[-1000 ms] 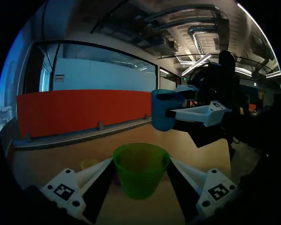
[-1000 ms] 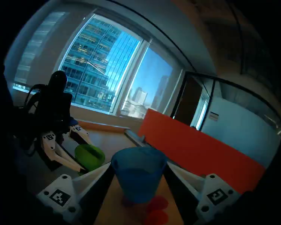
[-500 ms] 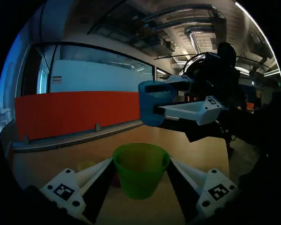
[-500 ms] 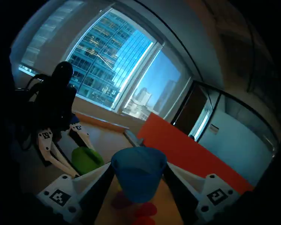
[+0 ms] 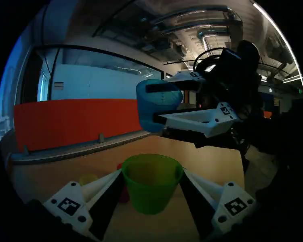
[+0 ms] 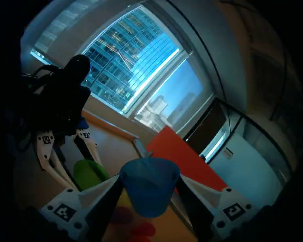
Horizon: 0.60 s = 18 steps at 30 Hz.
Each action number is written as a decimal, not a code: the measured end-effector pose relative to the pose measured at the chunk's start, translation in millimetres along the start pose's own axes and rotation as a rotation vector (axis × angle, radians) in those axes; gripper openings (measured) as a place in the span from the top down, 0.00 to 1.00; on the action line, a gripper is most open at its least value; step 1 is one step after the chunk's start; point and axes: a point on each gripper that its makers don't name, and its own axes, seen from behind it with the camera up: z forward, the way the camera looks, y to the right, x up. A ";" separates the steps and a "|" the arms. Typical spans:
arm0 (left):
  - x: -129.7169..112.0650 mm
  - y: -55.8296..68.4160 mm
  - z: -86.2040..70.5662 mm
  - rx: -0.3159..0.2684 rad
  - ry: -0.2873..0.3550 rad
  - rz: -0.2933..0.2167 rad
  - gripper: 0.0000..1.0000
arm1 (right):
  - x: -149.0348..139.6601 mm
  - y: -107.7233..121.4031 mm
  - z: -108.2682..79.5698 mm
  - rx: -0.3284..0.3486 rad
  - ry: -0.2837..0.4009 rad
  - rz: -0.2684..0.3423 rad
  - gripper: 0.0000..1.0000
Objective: Pour water
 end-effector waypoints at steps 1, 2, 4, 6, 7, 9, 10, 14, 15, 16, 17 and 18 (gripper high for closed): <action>0.0 0.4 0.4 -0.001 0.000 0.000 0.12 | 0.2 0.3 0.5 -0.001 -0.002 -0.012 0.10; -0.1 0.8 0.8 -0.003 0.000 -0.001 0.12 | 0.5 0.7 1.1 -0.002 -0.003 -0.025 0.10; -0.2 1.5 1.4 -0.005 0.000 -0.002 0.12 | 0.9 1.4 2.1 -0.002 -0.007 -0.045 0.10; -0.6 2.3 1.9 -0.009 0.001 -0.005 0.12 | 1.4 2.3 3.3 -0.002 -0.010 -0.064 0.10; -0.9 2.4 2.1 -0.010 0.001 -0.006 0.12 | 1.7 2.9 3.8 -0.002 -0.011 -0.072 0.10; -1.5 2.6 2.4 -0.011 0.002 -0.008 0.12 | 2.4 4.3 4.9 -0.002 -0.013 -0.090 0.10; -1.8 2.6 2.6 -0.012 0.002 -0.010 0.12 | 3.0 5.6 5.6 -0.004 -0.013 -0.099 0.10; -2.8 3.1 3.5 -0.015 0.003 -0.012 0.12 | 4.9 10.2 8.2 -0.011 -0.015 -0.137 0.10; -2.9 3.3 3.8 -0.016 0.002 -0.012 0.12 | 5.1 11.0 8.8 -0.013 -0.016 -0.146 0.10; -3.1 3.6 3.9 -0.016 0.002 -0.011 0.12 | 5.2 11.1 9.4 -0.012 -0.017 -0.152 0.10; -3.3 3.9 4.0 -0.017 0.002 -0.011 0.12 | 5.2 11.1 10.0 -0.012 -0.018 -0.160 0.10; -3.5 4.2 4.2 -0.017 0.003 -0.010 0.12 | 5.3 11.2 10.6 -0.011 -0.019 -0.167 0.10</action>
